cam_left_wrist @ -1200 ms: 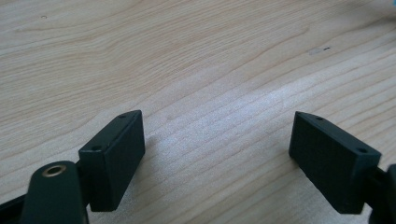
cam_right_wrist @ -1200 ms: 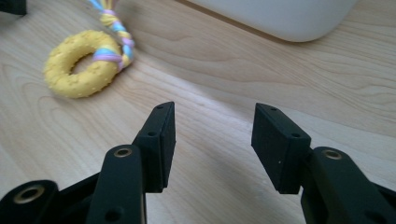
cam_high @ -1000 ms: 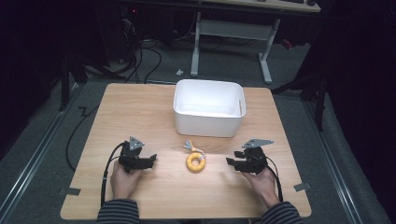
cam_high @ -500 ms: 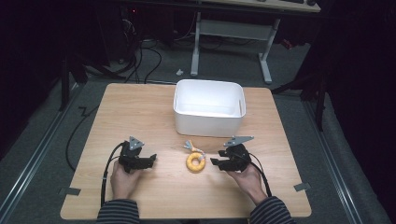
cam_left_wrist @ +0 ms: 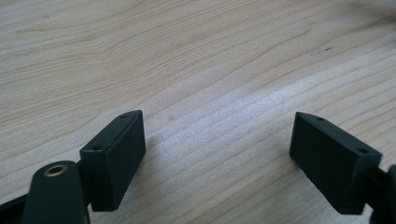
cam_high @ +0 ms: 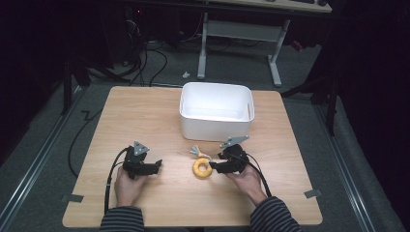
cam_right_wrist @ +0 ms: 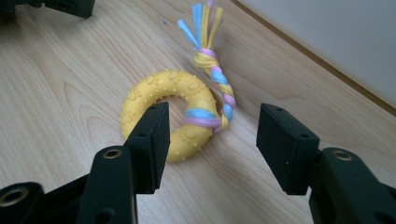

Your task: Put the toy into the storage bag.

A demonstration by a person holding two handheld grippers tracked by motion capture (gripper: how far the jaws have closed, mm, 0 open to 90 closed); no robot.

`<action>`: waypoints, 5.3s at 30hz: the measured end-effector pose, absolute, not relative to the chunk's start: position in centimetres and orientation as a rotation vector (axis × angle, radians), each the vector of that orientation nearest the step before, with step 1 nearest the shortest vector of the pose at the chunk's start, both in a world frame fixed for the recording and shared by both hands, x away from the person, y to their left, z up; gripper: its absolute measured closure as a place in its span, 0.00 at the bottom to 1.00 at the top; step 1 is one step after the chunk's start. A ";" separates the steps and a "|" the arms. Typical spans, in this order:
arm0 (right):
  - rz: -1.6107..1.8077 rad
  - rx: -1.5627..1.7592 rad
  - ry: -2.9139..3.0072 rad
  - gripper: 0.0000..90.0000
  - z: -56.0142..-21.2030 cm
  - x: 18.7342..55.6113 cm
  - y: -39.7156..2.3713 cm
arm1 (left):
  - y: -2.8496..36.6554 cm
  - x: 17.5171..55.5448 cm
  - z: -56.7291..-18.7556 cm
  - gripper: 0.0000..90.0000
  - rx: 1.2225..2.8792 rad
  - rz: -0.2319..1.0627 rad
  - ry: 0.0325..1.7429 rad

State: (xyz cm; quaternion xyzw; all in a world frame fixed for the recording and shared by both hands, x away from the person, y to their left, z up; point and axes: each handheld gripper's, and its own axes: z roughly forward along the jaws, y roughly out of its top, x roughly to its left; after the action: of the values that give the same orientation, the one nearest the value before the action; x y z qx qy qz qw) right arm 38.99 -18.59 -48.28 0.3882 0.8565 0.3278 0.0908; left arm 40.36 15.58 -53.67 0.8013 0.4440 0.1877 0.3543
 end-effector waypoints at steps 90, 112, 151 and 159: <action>1.013 1.095 2.430 0.69 -44.2 35.8 -25.9 | 15.6 40.4 -53.7 0.22 2.068 0.485 1.153; 1.076 1.103 2.349 0.69 -39.1 35.4 -28.9 | 15.6 40.4 -53.7 0.22 2.065 0.487 1.157; 1.091 1.206 2.295 0.69 -33.6 43.2 -28.7 | 15.7 40.4 -53.7 0.22 2.064 0.489 1.159; 1.062 1.246 2.303 0.69 -34.1 45.5 -27.7 | 15.7 40.4 -53.7 0.22 2.066 0.490 1.161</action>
State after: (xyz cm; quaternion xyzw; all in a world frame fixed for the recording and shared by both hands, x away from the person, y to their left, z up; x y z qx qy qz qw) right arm 45.46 -27.72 -34.05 0.4355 0.8049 0.3711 0.1575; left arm 40.40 15.67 -53.66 0.7986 0.4490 0.1895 0.3531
